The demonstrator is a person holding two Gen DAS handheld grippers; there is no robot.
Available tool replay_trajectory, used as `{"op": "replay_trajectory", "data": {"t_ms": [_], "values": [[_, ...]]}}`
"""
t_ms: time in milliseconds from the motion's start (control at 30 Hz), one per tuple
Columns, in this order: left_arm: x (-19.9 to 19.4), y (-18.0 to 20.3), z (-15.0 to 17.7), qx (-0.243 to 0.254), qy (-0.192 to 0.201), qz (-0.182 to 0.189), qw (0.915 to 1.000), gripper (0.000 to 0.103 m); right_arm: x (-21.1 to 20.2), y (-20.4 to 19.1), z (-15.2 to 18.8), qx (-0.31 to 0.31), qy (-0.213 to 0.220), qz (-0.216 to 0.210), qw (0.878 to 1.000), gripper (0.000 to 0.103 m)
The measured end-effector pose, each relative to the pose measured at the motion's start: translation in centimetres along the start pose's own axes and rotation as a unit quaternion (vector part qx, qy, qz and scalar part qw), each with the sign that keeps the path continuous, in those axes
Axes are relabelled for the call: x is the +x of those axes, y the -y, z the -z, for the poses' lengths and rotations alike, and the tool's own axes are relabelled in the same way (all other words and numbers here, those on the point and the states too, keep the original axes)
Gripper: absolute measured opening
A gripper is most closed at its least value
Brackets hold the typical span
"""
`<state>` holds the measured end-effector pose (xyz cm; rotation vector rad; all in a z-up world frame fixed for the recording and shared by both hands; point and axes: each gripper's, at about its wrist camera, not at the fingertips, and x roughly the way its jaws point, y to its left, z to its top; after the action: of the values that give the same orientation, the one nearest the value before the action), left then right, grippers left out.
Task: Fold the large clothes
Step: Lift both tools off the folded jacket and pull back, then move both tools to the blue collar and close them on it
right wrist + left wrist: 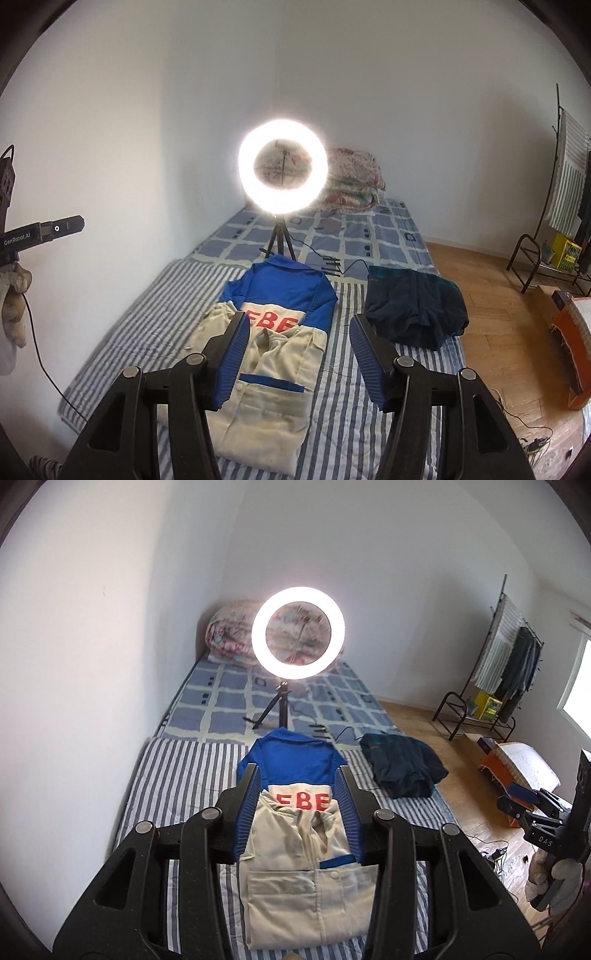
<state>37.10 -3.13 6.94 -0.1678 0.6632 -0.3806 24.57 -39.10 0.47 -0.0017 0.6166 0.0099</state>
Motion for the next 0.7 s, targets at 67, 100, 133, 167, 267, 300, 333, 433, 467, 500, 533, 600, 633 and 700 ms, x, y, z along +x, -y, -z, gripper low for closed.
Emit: {"op": "replay_trajectory", "data": {"t_ms": [67, 100, 133, 167, 267, 300, 333, 433, 467, 500, 533, 600, 633, 700], "values": [[2.7, -1.2, -0.8, -0.014, -0.011, 0.008, 0.9998, 0.054, 2.8, 1.0, -0.5, 0.001, -0.013, -0.001, 1.000, 0.059], [4.6, -2.0, -1.3, -0.022, -0.019, 0.015, 0.9995, 0.057, 4.4, 1.6, -0.9, 0.003, -0.018, -0.003, 1.000, 0.059], [6.3, -2.5, -1.8, -0.024, -0.027, 0.020, 0.9992, 0.058, 5.7, 2.0, -1.1, 0.003, -0.021, -0.005, 1.000, 0.059], [7.8, -2.9, -2.2, -0.025, -0.033, 0.023, 0.9989, 0.058, 7.5, 2.7, -1.6, 0.005, -0.025, -0.009, 1.000, 0.059], [13.7, -4.4, -2.7, -0.021, -0.057, 0.036, 0.9975, 0.069, 12.4, 4.2, -2.7, 0.011, -0.034, -0.022, 0.999, 0.059], [16.1, -5.0, -2.7, -0.020, -0.067, 0.035, 0.9970, 0.070, 13.8, 4.5, -2.9, 0.013, -0.036, -0.028, 0.999, 0.059], [18.1, -5.4, -2.5, -0.018, -0.076, 0.033, 0.9964, 0.070, 16.0, 5.1, -3.2, 0.015, -0.041, -0.037, 0.998, 0.059], [25.1, -7.2, -1.4, -0.007, -0.113, 0.019, 0.9934, 0.070, 21.9, 6.5, -3.4, 0.015, -0.050, -0.050, 0.997, 0.059], [27.2, -7.6, -1.0, -0.001, -0.122, 0.014, 0.9925, 0.070, 23.9, 7.0, -3.3, 0.015, -0.054, -0.052, 0.997, 0.059], [30.1, -8.2, -0.5, 0.009, -0.136, 0.006, 0.9906, 0.069, 26.3, 7.6, -3.2, 0.016, -0.060, -0.052, 0.997, 0.059], [31.9, -8.5, 0.1, 0.012, -0.146, 0.004, 0.9892, 0.069, 28.7, 8.1, -2.8, 0.016, -0.068, -0.050, 0.996, 0.059], [35.6, -9.2, 0.7, 0.005, -0.163, 0.013, 0.9865, 0.069, 33.2, 9.1, -2.2, 0.017, -0.085, -0.048, 0.995, 0.059], [37.6, -9.6, 1.0, -0.005, -0.169, 0.020, 0.9853, 0.069, 35.0, 9.5, -2.1, 0.018, -0.092, -0.048, 0.994, 0.059], [40.7, -10.2, 1.3, -0.021, -0.175, 0.027, 0.9839, 0.069, 38.9, 10.5, -1.5, 0.031, -0.101, -0.057, 0.993, 0.059]]}}
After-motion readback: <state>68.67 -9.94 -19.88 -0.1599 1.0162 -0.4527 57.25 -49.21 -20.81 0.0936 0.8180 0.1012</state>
